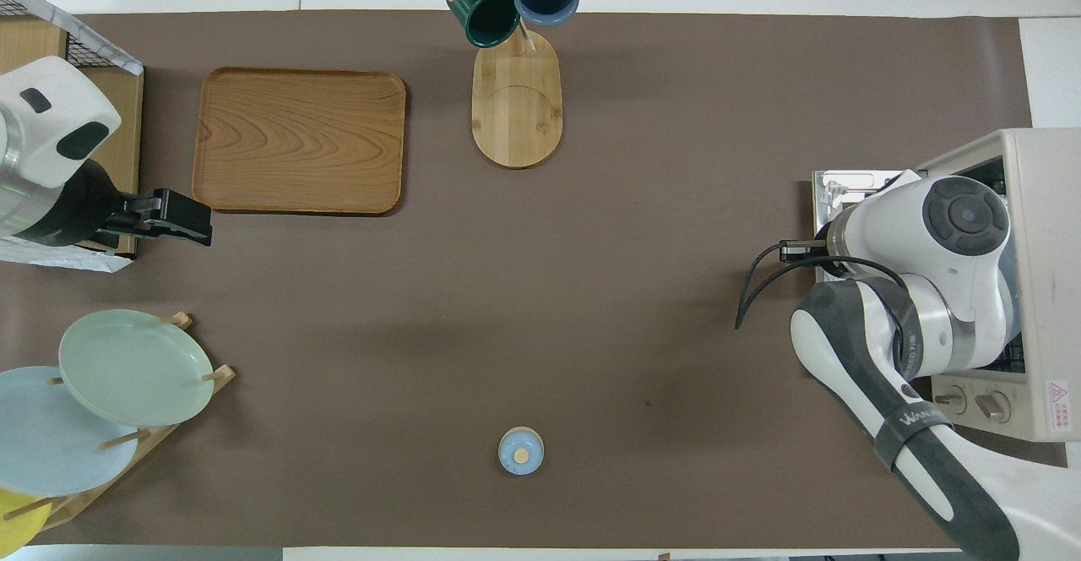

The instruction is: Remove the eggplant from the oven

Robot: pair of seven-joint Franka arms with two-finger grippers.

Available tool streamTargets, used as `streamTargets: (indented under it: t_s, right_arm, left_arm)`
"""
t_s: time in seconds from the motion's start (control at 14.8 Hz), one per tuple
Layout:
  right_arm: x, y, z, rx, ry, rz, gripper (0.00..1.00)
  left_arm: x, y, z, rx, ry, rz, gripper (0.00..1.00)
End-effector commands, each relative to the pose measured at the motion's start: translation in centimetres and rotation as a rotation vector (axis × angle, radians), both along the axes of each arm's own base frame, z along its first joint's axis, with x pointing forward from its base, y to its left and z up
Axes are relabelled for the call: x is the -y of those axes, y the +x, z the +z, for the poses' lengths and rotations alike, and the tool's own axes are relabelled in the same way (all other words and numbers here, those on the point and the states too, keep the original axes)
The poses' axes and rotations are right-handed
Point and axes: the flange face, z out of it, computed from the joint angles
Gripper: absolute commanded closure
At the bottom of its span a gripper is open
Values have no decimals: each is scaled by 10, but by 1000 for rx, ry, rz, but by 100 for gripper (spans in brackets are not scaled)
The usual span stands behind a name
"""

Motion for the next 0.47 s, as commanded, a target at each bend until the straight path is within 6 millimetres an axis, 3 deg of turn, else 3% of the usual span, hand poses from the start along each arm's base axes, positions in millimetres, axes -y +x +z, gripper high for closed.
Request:
streamTargets:
  t_s: [0.0,0.07,0.14,0.2,0.34,0.41]
  right_arm:
    - [-2,10,33,-58,6,-27,100]
    - [3,10,43,-68,4,-41,96]
    - [4,7,51,-72,-10,-33,74]
    - [7,3,59,-88,-13,-40,67]
    - [17,0,63,-128,-47,-49,66]
    - [31,-2,64,-126,-72,-61,66]
  left_arm:
    - [-3,-1,4,-4,-6,-3,0]
    - [-3,-1,5,-1,-6,-3,0]
    - [-2,-1,4,-3,-6,-4,0]
    - [-3,-1,4,-4,-6,-3,0]
    - [-3,-1,4,-4,-6,-3,0]
    - [-4,0,4,-3,-6,-1,0]
